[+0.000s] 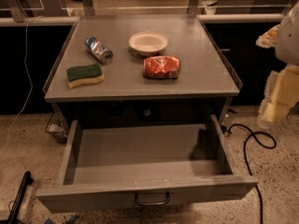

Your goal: Place coke can into top drawer

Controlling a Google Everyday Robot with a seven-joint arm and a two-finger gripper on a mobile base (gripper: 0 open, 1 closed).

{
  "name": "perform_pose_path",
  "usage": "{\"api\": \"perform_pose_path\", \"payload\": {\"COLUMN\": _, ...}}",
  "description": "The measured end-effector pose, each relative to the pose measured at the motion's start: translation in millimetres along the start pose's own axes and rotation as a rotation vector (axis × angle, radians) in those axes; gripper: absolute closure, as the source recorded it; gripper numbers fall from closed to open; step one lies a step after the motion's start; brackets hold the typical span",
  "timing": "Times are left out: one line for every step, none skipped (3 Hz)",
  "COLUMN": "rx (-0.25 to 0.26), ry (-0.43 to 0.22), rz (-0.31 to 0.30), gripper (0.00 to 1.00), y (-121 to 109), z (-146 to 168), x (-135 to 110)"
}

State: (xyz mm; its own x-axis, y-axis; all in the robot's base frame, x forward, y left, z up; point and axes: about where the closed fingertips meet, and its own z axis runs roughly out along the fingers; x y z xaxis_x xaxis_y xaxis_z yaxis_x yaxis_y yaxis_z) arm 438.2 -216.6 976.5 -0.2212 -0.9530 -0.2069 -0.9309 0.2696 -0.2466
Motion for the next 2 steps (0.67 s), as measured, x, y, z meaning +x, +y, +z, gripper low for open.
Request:
{"api": "perform_pose_path", "payload": {"rx": 0.000, "ry": 0.000, "rz": 0.000, "gripper": 0.00, "y": 0.0, "z": 0.0, "x": 0.0}}
{"api": "perform_pose_path", "payload": {"rx": 0.035, "ry": -0.040, "rz": -0.042, "gripper": 0.00, "y": -19.7, "z": -3.4, "x": -5.3}}
